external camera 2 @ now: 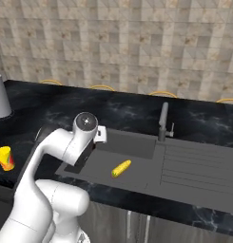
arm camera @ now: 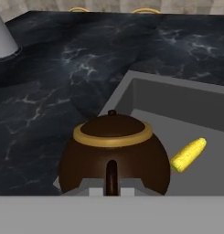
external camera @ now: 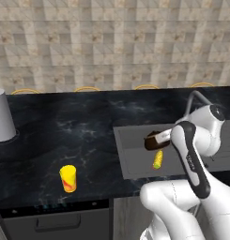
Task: Pick the teapot and cup and place them in the sink. Then turn on the water.
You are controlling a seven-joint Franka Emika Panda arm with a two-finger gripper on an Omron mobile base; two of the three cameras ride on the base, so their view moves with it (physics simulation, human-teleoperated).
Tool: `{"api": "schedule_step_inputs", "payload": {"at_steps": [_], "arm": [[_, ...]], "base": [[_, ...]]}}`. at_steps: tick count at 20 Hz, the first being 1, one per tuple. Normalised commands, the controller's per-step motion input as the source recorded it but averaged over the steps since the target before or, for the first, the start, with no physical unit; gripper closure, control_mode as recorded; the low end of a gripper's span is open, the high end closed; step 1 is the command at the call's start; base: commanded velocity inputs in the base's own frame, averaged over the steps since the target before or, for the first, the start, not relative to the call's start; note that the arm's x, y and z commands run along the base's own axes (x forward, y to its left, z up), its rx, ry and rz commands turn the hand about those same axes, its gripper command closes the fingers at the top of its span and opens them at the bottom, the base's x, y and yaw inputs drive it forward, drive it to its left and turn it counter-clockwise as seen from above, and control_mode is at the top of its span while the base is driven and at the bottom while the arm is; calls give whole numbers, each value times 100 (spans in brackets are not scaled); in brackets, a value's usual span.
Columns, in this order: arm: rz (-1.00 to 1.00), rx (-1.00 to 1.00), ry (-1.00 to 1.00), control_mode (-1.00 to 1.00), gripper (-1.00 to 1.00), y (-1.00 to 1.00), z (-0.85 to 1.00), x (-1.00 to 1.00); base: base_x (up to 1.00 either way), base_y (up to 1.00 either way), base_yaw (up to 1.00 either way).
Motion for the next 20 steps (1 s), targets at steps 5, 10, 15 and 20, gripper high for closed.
{"api": "schedule_step_inputs", "payload": {"at_steps": [5, 10, 15, 20], "arm": [[7, 0, 0, -100, 100, -4, -52, 34], [3, -2, 0, -100, 100, -18, -35, 20], [0, -2, 0, -100, 100, -17, -22, 26], [0, -1, 0, -100, 100, -7, -18, 38]], "base": [[0, 0, 0], [0, 0, 0], [0, 0, 0], [0, 0, 0]]}}
